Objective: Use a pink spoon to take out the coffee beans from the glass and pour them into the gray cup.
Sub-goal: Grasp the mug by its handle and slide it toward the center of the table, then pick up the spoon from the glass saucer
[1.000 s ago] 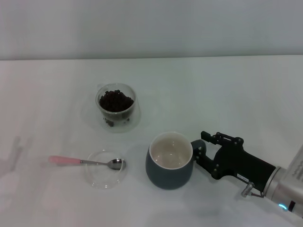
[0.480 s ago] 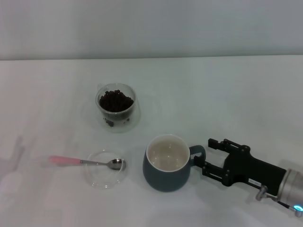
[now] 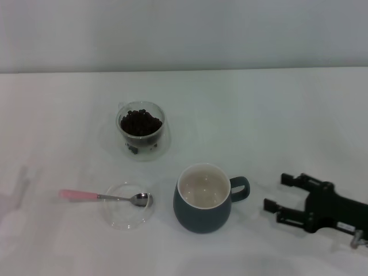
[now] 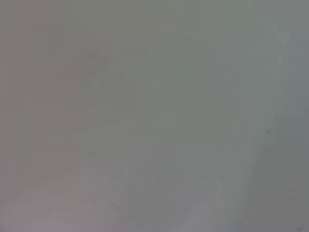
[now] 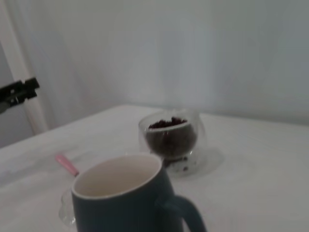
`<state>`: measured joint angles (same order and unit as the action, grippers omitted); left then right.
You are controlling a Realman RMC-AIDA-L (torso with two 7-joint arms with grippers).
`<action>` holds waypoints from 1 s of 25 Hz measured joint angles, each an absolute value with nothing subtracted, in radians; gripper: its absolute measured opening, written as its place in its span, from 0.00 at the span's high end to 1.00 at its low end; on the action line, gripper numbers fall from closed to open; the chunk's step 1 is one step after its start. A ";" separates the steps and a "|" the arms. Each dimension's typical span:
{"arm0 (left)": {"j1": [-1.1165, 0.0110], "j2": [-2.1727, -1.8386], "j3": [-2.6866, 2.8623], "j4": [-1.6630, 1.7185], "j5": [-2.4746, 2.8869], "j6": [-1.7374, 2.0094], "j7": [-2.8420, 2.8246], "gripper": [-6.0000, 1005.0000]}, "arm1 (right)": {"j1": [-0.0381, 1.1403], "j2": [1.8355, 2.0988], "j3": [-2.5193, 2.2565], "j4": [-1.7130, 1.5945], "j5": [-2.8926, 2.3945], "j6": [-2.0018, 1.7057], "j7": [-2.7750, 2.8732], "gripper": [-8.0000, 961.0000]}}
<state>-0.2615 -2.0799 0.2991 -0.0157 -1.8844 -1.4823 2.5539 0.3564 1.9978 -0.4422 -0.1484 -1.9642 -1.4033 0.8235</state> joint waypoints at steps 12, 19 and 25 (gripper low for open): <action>-0.237 -2.074 0.309 -0.011 -1.858 -1.466 1.998 0.20 | 0.301 2.004 -0.241 -0.110 -1.533 -1.480 0.590 0.10; -0.235 -2.072 0.310 0.006 -1.693 -1.396 1.583 0.20 | 0.381 2.011 -0.221 0.040 -1.292 -1.468 0.202 0.10; -0.248 -2.079 0.310 -0.014 -1.647 -1.373 1.552 0.20 | 0.460 2.014 -0.226 0.049 -1.289 -1.371 0.175 0.10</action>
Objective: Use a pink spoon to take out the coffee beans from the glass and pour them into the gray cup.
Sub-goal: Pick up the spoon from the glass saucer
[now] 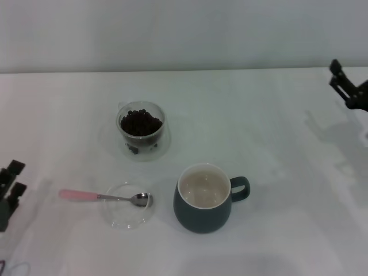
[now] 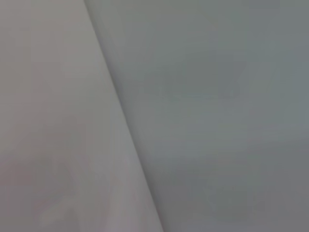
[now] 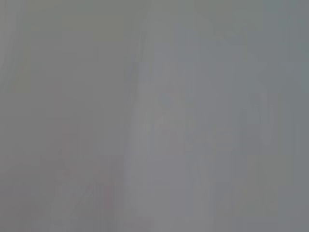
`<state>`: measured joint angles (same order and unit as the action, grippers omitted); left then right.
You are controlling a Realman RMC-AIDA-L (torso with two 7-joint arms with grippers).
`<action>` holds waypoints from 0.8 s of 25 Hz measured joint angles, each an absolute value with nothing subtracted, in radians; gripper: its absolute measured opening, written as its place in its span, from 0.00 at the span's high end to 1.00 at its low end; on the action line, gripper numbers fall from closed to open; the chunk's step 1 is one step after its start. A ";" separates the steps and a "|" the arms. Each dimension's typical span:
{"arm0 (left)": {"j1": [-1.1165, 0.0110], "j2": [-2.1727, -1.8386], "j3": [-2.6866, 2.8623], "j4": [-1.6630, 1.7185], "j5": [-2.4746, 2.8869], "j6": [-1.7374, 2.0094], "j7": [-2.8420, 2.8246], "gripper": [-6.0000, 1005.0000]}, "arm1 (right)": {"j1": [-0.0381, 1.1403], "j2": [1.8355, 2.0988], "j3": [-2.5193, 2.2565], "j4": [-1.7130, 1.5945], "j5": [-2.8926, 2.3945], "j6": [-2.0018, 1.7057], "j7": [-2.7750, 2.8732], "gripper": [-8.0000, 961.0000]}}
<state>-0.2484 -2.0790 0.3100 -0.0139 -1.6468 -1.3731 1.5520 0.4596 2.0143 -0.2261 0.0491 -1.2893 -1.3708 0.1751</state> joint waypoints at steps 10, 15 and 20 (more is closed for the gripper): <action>-0.260 -2.083 0.308 -0.089 -1.627 -1.323 1.597 0.20 | 0.478 2.021 -0.231 0.054 -1.290 -1.351 0.184 0.10; -0.278 -2.083 0.308 -0.119 -1.618 -1.287 1.626 0.20 | 0.480 2.022 -0.230 0.061 -1.290 -1.353 0.184 0.10; -0.286 -2.083 0.310 -0.130 -1.589 -1.285 1.628 0.20 | 0.480 2.022 -0.230 0.064 -1.290 -1.353 0.184 0.10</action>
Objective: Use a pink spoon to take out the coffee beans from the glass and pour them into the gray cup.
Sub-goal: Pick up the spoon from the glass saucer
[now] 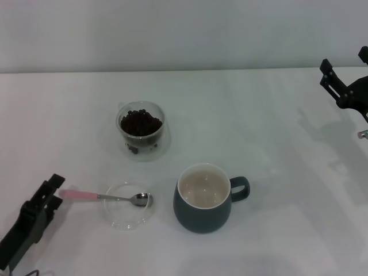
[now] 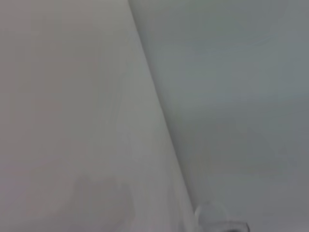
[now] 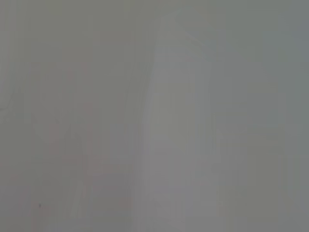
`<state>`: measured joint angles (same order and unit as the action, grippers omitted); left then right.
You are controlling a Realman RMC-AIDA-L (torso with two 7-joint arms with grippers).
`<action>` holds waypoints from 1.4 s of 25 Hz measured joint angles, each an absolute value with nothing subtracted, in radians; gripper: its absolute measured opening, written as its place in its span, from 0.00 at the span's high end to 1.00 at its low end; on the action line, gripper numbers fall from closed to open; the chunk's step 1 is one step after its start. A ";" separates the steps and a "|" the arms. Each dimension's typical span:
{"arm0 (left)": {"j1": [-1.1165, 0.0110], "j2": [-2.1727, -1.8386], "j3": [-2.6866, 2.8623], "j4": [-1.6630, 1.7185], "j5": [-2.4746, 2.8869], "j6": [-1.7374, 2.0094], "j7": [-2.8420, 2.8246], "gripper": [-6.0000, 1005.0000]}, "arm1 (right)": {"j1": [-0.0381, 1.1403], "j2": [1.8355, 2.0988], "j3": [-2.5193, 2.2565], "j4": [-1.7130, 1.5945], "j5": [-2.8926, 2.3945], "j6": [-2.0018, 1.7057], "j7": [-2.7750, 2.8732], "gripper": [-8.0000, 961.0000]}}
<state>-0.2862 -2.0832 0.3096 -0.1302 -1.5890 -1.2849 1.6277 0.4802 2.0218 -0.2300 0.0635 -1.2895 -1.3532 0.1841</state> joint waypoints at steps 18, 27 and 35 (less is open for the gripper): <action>-0.333 -2.079 0.310 -0.123 -1.500 -1.245 1.646 0.51 | 0.482 2.022 -0.230 0.089 -1.288 -1.356 0.184 0.10; -0.336 -2.078 0.309 -0.109 -1.462 -1.272 1.677 0.62 | 0.479 2.022 -0.226 0.089 -1.289 -1.354 0.184 0.10; -0.327 -2.076 0.304 -0.083 -1.467 -1.353 1.663 0.84 | 0.471 2.022 -0.222 0.089 -1.286 -1.348 0.184 0.10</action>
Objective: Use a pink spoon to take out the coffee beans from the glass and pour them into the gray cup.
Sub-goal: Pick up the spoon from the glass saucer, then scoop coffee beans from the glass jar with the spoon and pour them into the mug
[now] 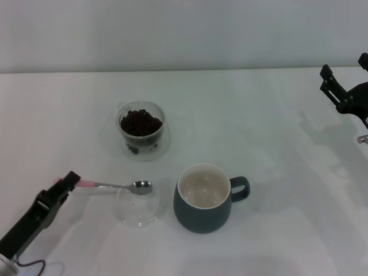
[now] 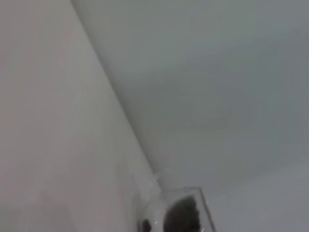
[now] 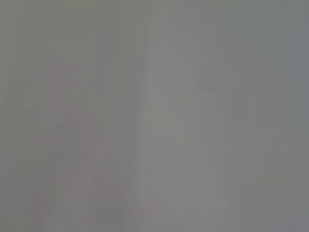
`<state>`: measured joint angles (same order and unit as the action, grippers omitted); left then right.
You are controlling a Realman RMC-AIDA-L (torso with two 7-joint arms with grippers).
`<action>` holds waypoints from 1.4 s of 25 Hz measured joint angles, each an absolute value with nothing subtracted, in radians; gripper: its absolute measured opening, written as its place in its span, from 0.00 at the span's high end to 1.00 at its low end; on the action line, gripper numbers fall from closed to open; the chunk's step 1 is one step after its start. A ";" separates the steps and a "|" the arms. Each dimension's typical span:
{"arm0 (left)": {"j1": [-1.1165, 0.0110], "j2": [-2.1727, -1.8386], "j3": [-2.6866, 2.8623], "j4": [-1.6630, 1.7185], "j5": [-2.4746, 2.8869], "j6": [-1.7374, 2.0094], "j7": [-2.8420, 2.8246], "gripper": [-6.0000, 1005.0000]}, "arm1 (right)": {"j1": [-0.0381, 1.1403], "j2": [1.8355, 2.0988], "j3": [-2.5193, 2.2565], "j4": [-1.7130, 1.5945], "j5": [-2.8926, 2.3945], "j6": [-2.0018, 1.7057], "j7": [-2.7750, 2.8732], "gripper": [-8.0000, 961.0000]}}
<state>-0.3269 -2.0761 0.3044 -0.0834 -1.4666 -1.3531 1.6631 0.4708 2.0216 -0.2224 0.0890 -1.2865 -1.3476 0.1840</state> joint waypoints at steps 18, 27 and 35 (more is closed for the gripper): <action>-0.387 -2.066 0.303 0.300 -1.502 -1.534 1.463 0.86 | 0.477 2.019 -0.221 0.085 -1.281 -1.346 0.184 0.10; -0.602 -1.970 0.311 0.368 -1.312 -1.330 1.383 0.87 | 0.475 2.022 -0.221 0.090 -1.285 -1.345 0.184 0.10; -0.737 -1.969 0.339 0.370 -1.120 -1.217 1.369 0.86 | 0.469 2.022 -0.221 0.100 -1.281 -1.345 0.184 0.10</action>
